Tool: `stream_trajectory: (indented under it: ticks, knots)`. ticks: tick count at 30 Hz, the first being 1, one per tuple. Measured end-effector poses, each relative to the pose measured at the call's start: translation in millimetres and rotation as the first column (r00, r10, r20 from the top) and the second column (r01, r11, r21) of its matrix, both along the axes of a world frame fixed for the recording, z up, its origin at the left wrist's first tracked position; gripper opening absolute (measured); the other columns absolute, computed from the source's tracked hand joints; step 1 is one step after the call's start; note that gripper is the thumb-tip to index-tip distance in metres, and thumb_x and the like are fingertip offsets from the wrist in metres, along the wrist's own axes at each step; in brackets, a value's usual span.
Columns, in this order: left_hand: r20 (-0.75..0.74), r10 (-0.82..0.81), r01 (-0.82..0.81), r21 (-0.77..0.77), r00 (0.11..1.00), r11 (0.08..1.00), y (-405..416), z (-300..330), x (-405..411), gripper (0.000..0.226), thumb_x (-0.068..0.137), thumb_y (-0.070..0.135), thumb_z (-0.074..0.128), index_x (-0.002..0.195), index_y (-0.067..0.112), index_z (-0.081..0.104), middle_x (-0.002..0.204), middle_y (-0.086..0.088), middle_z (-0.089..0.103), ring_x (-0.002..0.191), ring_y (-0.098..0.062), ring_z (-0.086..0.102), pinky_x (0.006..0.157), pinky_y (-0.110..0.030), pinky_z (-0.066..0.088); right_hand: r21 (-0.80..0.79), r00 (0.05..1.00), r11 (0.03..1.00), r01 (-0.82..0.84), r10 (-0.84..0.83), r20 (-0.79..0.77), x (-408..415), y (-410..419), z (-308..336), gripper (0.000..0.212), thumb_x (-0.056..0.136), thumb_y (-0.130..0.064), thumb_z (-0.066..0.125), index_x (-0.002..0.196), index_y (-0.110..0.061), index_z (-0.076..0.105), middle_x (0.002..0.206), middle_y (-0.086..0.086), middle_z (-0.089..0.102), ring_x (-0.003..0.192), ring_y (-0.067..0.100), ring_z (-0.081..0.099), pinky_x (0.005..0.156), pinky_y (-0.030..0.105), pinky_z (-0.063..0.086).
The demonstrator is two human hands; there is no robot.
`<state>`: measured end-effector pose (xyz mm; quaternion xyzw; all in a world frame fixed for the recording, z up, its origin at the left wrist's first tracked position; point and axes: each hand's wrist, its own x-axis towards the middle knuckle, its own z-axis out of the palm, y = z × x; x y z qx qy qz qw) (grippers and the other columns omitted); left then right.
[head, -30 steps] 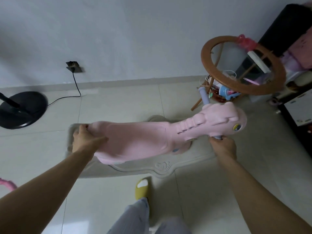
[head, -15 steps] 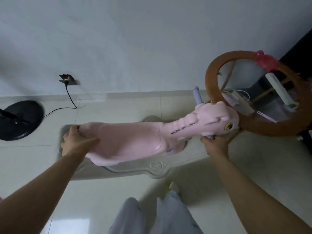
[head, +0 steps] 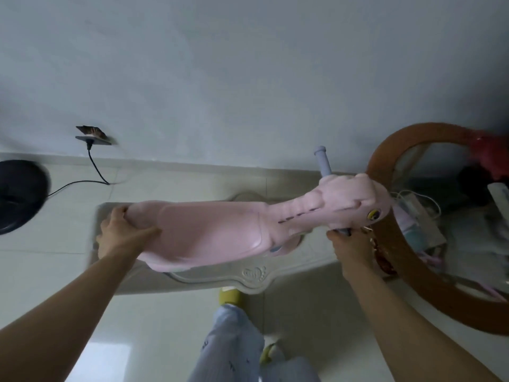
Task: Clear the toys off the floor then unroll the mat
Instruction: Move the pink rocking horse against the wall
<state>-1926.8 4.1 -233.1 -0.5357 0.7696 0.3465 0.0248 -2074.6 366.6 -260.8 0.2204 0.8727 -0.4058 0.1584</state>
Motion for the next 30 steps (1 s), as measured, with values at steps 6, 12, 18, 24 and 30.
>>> stream_trajectory:
  ticks: [6, 12, 18, 24, 30]
  knots:
    - [0.040, -0.043, 0.042, 0.025, 0.998, 0.999, -35.3, -48.2, -77.4, 0.079, 0.060, 0.024, 0.080, 0.129, 0.024, 0.041, 0.127, -0.016, 0.051, 0.113, -0.041, 0.050, 0.095, -0.056, 0.044, 0.058, 0.998, 0.996, 0.069, -0.069, -0.002, -59.6, -32.8, -45.5, 0.020, 0.076, -0.016, 0.065, 0.062, -0.012, 0.051, 0.072, 0.013, 0.057, 0.070, 0.031, 0.052, 0.060, 0.033, 0.035]
    - [0.042, -0.064, 0.063, 0.022, 0.997, 0.998, -54.4, -109.5, -140.9, 0.076, 0.061, 0.020, 0.080, 0.128, 0.022, 0.044, 0.121, -0.017, 0.056, 0.104, -0.040, 0.056, 0.089, -0.049, 0.048, 0.132, 0.999, 0.990, 0.041, -0.045, 0.030, -115.7, -46.8, -102.6, 0.018, 0.078, -0.022, 0.063, 0.076, -0.004, 0.061, 0.076, 0.013, 0.059, 0.071, 0.031, 0.053, 0.060, 0.031, 0.035]
    - [0.030, -0.078, 0.078, -0.019, 0.997, 0.997, -60.2, -159.2, -180.1, 0.075, 0.060, 0.017, 0.082, 0.126, 0.019, 0.047, 0.118, -0.020, 0.059, 0.105, -0.039, 0.056, 0.090, -0.048, 0.047, 0.119, 0.992, 0.985, 0.123, -0.126, 0.018, -145.6, -50.3, -150.3, 0.018, 0.075, -0.021, 0.064, 0.065, -0.008, 0.056, 0.066, 0.011, 0.056, 0.065, 0.028, 0.050, 0.057, 0.031, 0.037]
    - [0.049, -0.102, 0.104, -0.052, 0.994, 0.993, -53.0, -199.1, -200.2, 0.076, 0.059, 0.020, 0.084, 0.126, 0.015, 0.047, 0.118, -0.023, 0.058, 0.106, -0.040, 0.056, 0.090, -0.046, 0.045, 0.130, 0.986, 0.978, 0.163, -0.164, -0.002, -159.8, -37.7, -182.4, 0.021, 0.072, -0.024, 0.065, 0.060, -0.012, 0.053, 0.058, 0.002, 0.053, 0.056, 0.021, 0.047, 0.051, 0.028, 0.032]
    - [0.040, -0.117, 0.119, -0.039, 0.992, 0.992, -39.9, -232.0, -205.7, 0.078, 0.058, 0.020, 0.084, 0.127, 0.016, 0.047, 0.118, -0.019, 0.060, 0.106, -0.037, 0.057, 0.088, -0.042, 0.046, 0.101, 0.979, 0.974, 0.203, -0.205, 0.008, -160.1, -20.7, -212.4, 0.023, 0.071, -0.023, 0.067, 0.057, -0.015, 0.050, 0.063, 0.007, 0.057, 0.064, 0.027, 0.052, 0.061, 0.033, 0.040]
